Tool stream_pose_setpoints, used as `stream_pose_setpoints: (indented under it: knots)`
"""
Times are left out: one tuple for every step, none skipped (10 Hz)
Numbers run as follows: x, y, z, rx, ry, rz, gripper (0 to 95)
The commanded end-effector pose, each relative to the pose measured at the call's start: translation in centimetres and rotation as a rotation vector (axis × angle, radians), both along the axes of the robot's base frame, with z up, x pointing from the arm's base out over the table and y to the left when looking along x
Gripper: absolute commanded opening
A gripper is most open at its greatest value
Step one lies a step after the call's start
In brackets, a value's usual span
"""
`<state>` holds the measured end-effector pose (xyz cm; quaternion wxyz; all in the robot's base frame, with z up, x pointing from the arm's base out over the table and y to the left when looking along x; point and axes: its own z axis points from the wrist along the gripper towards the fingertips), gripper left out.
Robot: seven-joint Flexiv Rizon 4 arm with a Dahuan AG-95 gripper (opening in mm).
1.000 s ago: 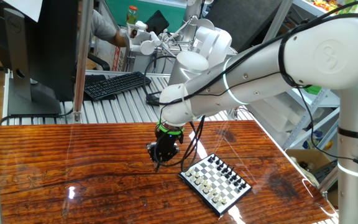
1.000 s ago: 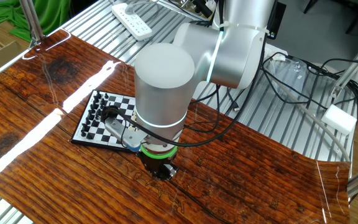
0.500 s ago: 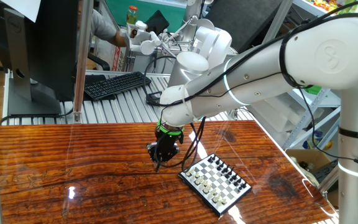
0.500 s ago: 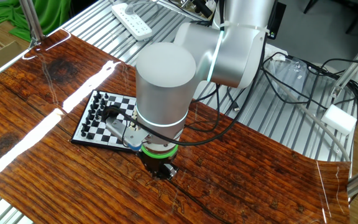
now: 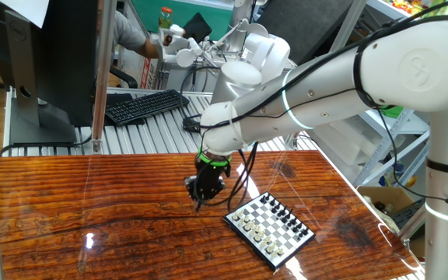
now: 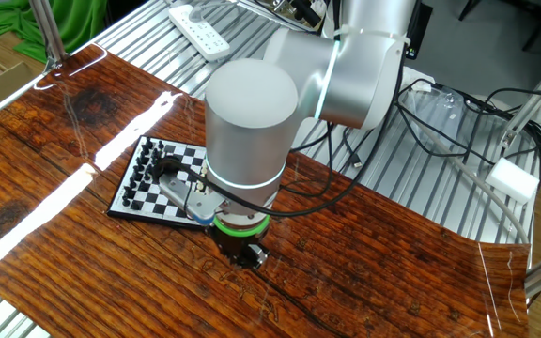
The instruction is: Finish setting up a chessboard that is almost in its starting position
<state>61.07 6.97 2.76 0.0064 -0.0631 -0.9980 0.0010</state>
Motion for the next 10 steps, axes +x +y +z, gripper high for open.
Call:
stream_pose_setpoints:
  knots:
    - [-0.2,-0.1,0.9,0.004,0.016,-0.002,0.0]
    - [-0.2,-0.2,1.3,0.007,0.020,-0.002,0.0]
    - [-0.4,-0.4,2.2,0.011,0.029,0.002,0.0]
    - [-0.5,-0.5,2.8,0.014,0.031,0.003,0.0]
    - [-0.6,-0.6,3.2,0.014,0.032,0.005,0.0]
    - [-0.8,-0.9,3.9,0.016,0.031,0.011,0.0]
    - [-0.9,-1.1,4.4,0.016,0.031,0.016,0.0]
    - [-1.1,-1.3,4.9,0.023,0.030,0.016,0.0]
    - [-1.3,-1.5,5.4,0.027,0.030,0.017,0.0]
    - [-1.4,-1.7,5.8,0.039,0.025,0.021,0.0]
